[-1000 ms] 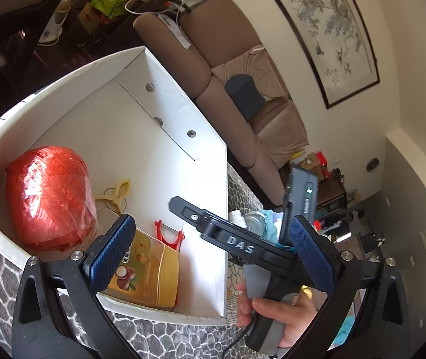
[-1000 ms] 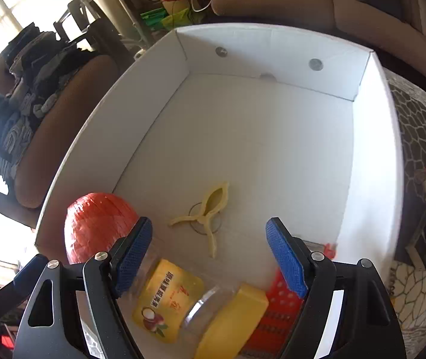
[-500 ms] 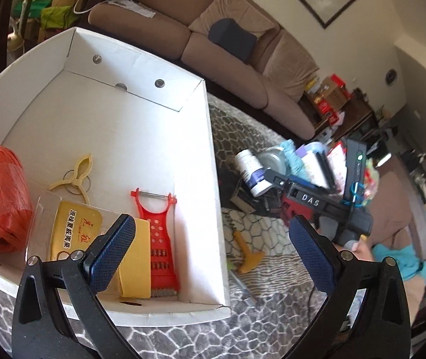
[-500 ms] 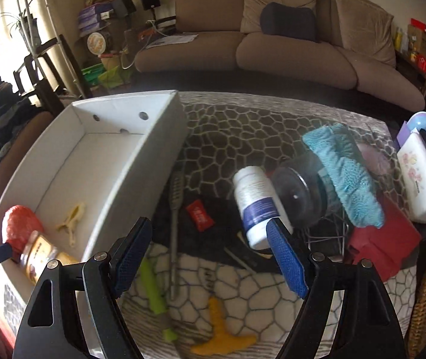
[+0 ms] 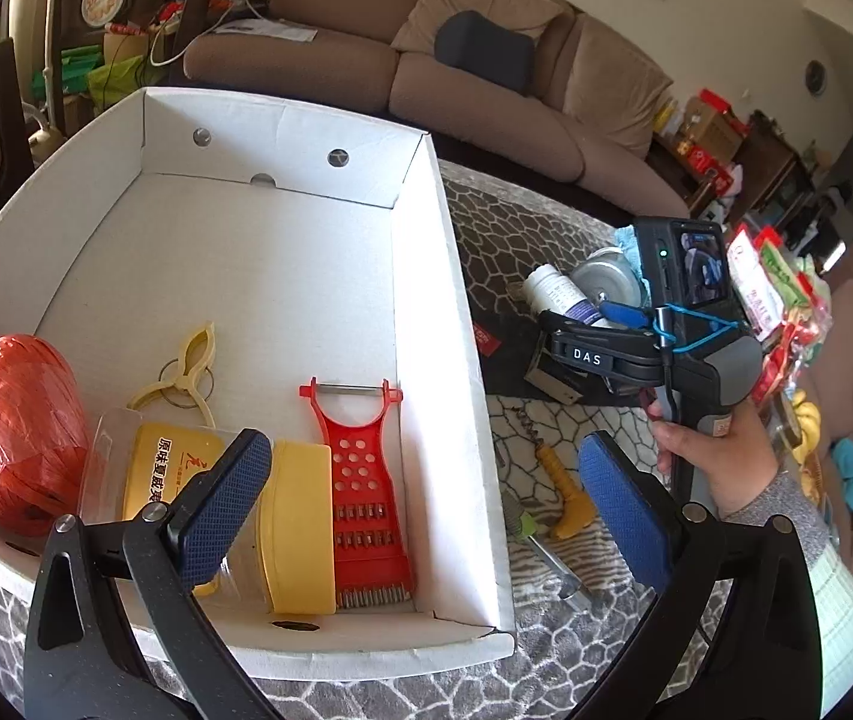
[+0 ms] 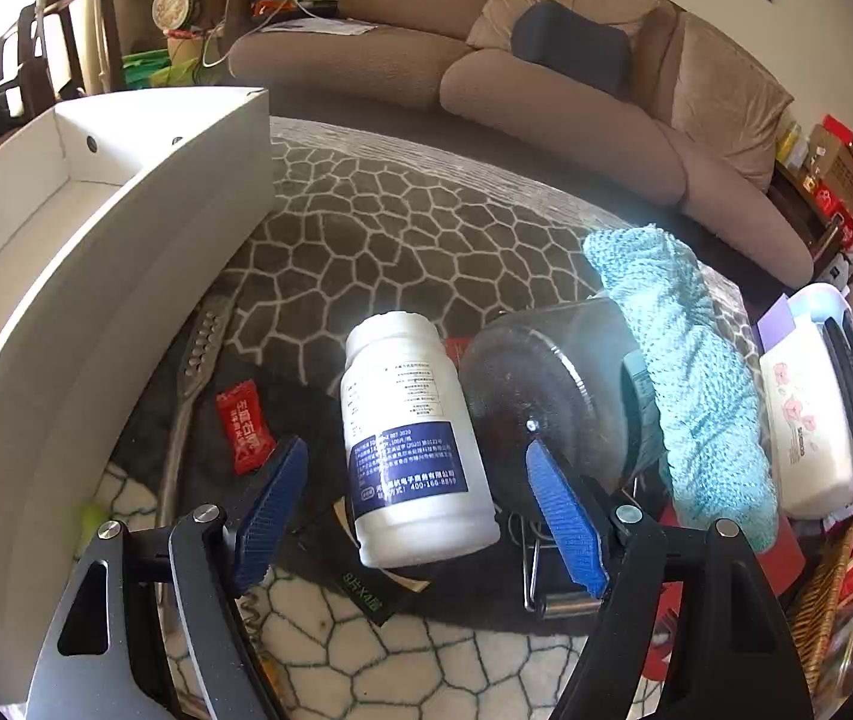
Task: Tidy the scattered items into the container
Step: 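Move the right gripper to the white pill bottle and grasp it, then lift the white pill bottle with the right gripper toward the box, then lower the pill bottle into the box beside the grater and open the right gripper, then move the right gripper out of the box to the red leather bag, then grasp the red leather bag by its strap with the right gripper, then lift the red bag with the right gripper and lower it into the box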
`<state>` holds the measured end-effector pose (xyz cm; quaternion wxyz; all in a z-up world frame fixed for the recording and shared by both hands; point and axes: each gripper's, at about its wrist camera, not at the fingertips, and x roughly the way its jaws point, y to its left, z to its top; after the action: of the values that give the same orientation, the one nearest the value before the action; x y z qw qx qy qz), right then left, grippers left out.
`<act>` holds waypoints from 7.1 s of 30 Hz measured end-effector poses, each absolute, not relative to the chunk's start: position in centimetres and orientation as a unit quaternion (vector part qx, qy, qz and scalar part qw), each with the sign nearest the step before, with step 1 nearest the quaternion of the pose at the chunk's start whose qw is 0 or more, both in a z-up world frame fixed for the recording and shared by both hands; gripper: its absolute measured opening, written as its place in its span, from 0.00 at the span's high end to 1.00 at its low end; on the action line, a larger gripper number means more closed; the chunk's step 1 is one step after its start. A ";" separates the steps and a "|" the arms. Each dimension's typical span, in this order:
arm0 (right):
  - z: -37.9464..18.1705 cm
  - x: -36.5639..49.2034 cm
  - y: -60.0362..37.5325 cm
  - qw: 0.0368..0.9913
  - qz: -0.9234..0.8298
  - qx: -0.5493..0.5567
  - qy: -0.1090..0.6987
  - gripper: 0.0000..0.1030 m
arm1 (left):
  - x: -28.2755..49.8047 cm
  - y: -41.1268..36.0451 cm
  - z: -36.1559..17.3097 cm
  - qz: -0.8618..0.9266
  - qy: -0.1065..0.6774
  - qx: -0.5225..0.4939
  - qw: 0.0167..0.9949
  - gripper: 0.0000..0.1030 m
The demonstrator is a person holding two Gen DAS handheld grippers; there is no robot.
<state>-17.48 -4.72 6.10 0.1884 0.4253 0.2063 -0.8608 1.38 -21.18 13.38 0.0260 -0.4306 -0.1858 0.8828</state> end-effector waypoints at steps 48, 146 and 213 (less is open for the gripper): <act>10.6 -2.6 -12.9 0.306 -0.780 0.545 0.002 0.51 | 5.0 -32.9 15.0 0.875 -0.305 -0.375 0.002 0.00; 0.5 -15.8 24.9 0.180 -0.817 0.433 -0.337 0.78 | 1.1 -2.3 5.1 0.847 -0.056 -0.510 0.136 0.00; 5.2 -17.9 -33.4 0.424 -0.727 0.535 -0.079 0.90 | 7.3 -40.7 13.6 0.873 -0.332 -0.348 -0.088 0.00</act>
<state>-17.94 -33.42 5.25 0.4236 0.5348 -0.0791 -0.7268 7.33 -40.66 13.63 -0.0884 -0.3477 -0.3316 0.8726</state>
